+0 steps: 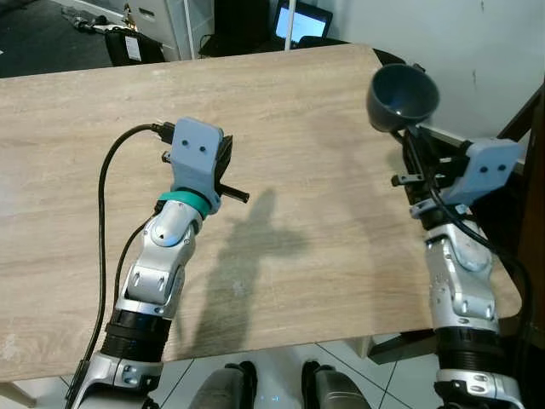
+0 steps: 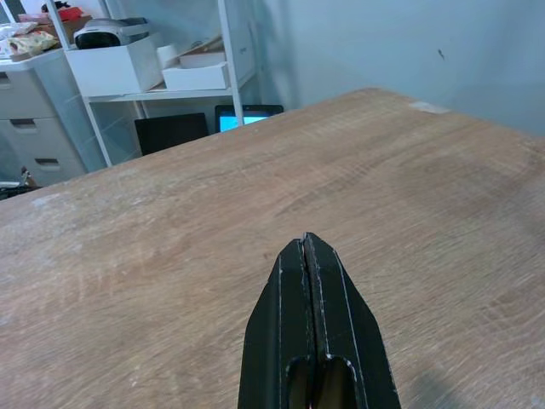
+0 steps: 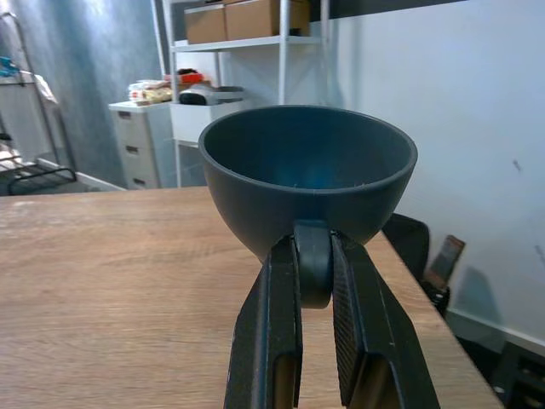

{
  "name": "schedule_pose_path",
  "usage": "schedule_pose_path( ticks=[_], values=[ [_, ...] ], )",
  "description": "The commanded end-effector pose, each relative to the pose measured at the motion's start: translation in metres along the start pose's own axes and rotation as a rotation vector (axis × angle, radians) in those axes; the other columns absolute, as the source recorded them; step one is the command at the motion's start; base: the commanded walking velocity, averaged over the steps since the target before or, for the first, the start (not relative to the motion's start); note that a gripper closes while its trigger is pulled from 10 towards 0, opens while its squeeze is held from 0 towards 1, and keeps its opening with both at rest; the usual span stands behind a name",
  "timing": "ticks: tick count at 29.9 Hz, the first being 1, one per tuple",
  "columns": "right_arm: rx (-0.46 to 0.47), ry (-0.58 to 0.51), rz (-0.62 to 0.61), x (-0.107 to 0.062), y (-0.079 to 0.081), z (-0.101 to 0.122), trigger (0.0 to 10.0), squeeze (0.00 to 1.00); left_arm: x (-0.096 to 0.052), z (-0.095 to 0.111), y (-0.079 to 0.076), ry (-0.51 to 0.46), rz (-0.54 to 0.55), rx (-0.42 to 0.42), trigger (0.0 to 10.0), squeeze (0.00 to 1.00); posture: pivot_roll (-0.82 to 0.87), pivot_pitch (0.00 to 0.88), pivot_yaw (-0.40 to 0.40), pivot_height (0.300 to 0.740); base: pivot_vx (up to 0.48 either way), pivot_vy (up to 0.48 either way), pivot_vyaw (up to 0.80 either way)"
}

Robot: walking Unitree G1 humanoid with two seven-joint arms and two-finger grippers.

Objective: Setting the table

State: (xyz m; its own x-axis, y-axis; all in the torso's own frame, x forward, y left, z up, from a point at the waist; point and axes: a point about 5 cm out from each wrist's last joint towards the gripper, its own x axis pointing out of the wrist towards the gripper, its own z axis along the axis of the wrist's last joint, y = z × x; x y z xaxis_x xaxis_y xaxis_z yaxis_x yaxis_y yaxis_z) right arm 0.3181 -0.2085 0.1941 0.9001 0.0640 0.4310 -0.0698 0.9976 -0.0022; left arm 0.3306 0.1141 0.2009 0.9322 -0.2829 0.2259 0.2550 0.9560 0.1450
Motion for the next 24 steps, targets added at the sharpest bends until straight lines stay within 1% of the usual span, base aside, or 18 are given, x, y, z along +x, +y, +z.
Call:
schedule_pose_path(
  ticks=[1, 4, 6, 7, 8, 9, 10, 11, 12, 13, 14, 15, 16, 18, 20, 21, 24],
  values=[
    [-0.037, 0.012, -0.008, -0.005, -0.002, 0.000, 0.0, 0.00, 0.000, -0.005, 0.002, 0.010, 0.008, 0.016, 10.0, 0.00, -0.09, 0.058, 0.089, 0.740, 0.000, 0.000, 0.00],
    [-0.069, 0.042, 0.000, -0.015, -0.001, -0.003, 0.0, 0.00, -0.001, -0.011, 0.006, 0.028, 0.001, 0.034, 10.0, 0.00, -0.09, 0.078, 0.087, 0.740, 0.000, 0.000, 0.00],
    [-0.075, 0.048, 0.004, -0.016, 0.000, -0.003, 0.0, 0.00, -0.001, -0.011, 0.006, 0.033, -0.003, 0.037, 10.0, 0.00, -0.09, 0.078, 0.087, 0.740, 0.000, 0.000, 0.00],
    [-0.067, 0.052, 0.009, -0.019, 0.001, -0.002, 0.0, 0.00, -0.004, -0.011, 0.005, 0.041, -0.031, 0.026, 10.0, 0.00, -0.08, 0.094, 0.092, 0.740, 0.000, 0.000, 0.00],
    [-0.067, 0.052, 0.009, -0.019, 0.001, -0.002, 0.0, 0.00, -0.004, -0.011, 0.005, 0.041, -0.031, 0.026, 10.0, 0.00, -0.08, 0.094, 0.092, 0.740, 0.000, 0.000, 0.00],
    [-0.053, 0.059, 0.024, -0.021, 0.006, -0.002, 0.0, 0.00, -0.010, -0.011, 0.004, 0.043, -0.055, 0.032, 10.0, 0.00, -0.07, 0.110, 0.094, 0.740, 0.000, 0.000, 0.00],
    [-0.028, 0.069, 0.035, -0.023, 0.012, -0.005, 0.0, 0.00, -0.018, -0.012, 0.006, 0.049, -0.038, 0.033, 10.0, 0.00, -0.05, 0.108, 0.097, 0.740, 0.000, 0.000, 0.00],
    [-0.028, 0.069, 0.035, -0.023, 0.012, -0.005, 0.0, 0.00, -0.018, -0.012, 0.006, 0.049, -0.038, 0.033, 10.0, 0.00, -0.05, 0.108, 0.097, 0.740, 0.000, 0.000, 0.00],
    [0.002, 0.076, 0.044, -0.024, 0.019, -0.008, 2.0, 0.00, -0.024, -0.013, 0.009, 0.053, -0.007, 0.033, 10.0, 0.00, -0.03, 0.108, 0.096, 0.740, 0.000, 0.000, 0.00],
    [0.021, 0.079, 0.049, -0.023, 0.023, -0.010, 2.0, 0.00, -0.028, -0.013, 0.012, 0.055, 0.020, 0.034, 10.0, 0.00, -0.03, 0.109, 0.095, 0.740, 0.000, 0.000, 0.00],
    [0.021, 0.079, 0.049, -0.023, 0.023, -0.010, 2.0, 0.00, -0.028, -0.013, 0.012, 0.055, 0.020, 0.034, 10.0, 0.00, -0.03, 0.109, 0.095, 0.740, 0.000, 0.000, 0.00],
    [0.050, 0.072, 0.048, -0.020, 0.029, -0.011, 10.0, 0.00, -0.030, -0.014, 0.015, 0.056, 0.071, 0.031, 10.0, 0.00, -0.01, 0.110, 0.088, 0.740, 0.000, 0.000, 0.00],
    [0.050, 0.072, 0.048, -0.020, 0.029, -0.011, 10.0, 0.00, -0.030, -0.014, 0.015, 0.056, 0.071, 0.031, 10.0, 0.00, -0.01, 0.110, 0.088, 0.740, 0.000, 0.000, 0.00],
    [0.100, 0.055, 0.053, -0.008, 0.040, -0.011, 10.0, 0.00, -0.030, -0.014, 0.022, 0.048, 0.160, 0.055, 10.0, 0.00, 0.00, 0.103, 0.077, 0.740, 0.000, 0.000, 0.00],
    [0.123, 0.051, 0.058, -0.002, 0.047, -0.011, 10.0, 0.00, -0.029, -0.013, 0.024, 0.041, 0.202, 0.072, 10.0, 0.00, 0.01, 0.103, 0.071, 0.740, 0.000, 0.000, 0.00],
    [0.127, 0.050, 0.060, 0.000, 0.049, -0.011, 10.0, 0.00, -0.028, -0.013, 0.024, 0.040, 0.210, 0.075, 10.0, 0.00, 0.01, 0.103, 0.071, 0.740, 0.000, 0.000, 0.00],
    [0.128, 0.053, 0.079, 0.001, 0.055, -0.011, 10.0, 0.00, -0.028, -0.011, 0.018, 0.017, 0.159, 0.113, 10.0, 0.00, 0.01, 0.100, 0.067, 0.740, -0.387, 0.000, 0.00]
  ],
)
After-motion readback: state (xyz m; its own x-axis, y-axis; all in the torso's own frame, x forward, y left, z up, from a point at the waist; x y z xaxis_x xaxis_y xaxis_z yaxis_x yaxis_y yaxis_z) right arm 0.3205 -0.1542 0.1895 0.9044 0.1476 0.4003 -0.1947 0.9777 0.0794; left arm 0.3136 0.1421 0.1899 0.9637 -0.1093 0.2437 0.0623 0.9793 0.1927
